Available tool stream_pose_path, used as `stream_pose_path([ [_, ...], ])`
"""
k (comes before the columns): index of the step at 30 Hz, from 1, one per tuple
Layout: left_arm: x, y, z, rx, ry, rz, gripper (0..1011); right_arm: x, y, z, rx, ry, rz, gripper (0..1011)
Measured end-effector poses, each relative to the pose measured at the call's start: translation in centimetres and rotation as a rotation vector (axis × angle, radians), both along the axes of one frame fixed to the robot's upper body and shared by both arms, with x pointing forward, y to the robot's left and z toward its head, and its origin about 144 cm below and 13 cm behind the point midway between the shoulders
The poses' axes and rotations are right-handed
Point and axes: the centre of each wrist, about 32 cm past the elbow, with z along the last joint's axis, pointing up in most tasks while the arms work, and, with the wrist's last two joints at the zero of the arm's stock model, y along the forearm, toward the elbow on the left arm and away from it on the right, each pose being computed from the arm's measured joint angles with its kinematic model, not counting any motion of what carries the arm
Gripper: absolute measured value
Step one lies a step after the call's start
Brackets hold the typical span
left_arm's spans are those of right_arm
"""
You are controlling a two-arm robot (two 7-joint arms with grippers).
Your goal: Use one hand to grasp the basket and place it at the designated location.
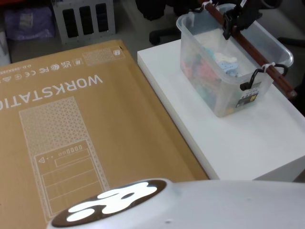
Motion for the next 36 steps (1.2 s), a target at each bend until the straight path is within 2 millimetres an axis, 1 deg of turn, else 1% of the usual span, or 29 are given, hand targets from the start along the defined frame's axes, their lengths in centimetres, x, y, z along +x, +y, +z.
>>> stream_pose_path([
  [2, 0.0, 0.0, 0.0, 0.000, 0.000, 0.000, 0, 0.0, 0.0, 0.0, 0.000, -0.001, 0.000, 238],
  [16, 0.0, 0.0, 0.0, 0.000, 0.000, 0.000, 0, -0.3, -0.5, 0.6, 0.020, -0.009, 0.009, 238],
  [23, 0.0, 0.0, 0.0, 0.000, 0.000, 0.000, 0, -0.7, -0.4, 2.1, 0.038, -0.031, 0.031, 238],
  [26, 0.0, 0.0, 0.0, 0.000, 0.000, 0.000, 0, -1.0, -0.3, 3.1, 0.046, -0.039, 0.047, 238],
  [29, 0.0, 0.0, 0.0, 0.000, 0.000, 0.000, 0, -1.2, -0.2, 3.7, 0.048, -0.046, 0.060, 238],
  [32, 0.0, 0.0, 0.0, 0.000, 0.000, 0.000, 0, -1.6, 0.2, 4.9, 0.051, -0.060, 0.088, 237],
  [36, 0.0, 0.0, 0.0, 0.000, 0.000, 0.000, 0, -1.9, 0.4, 5.7, 0.050, -0.071, 0.109, 238],
])
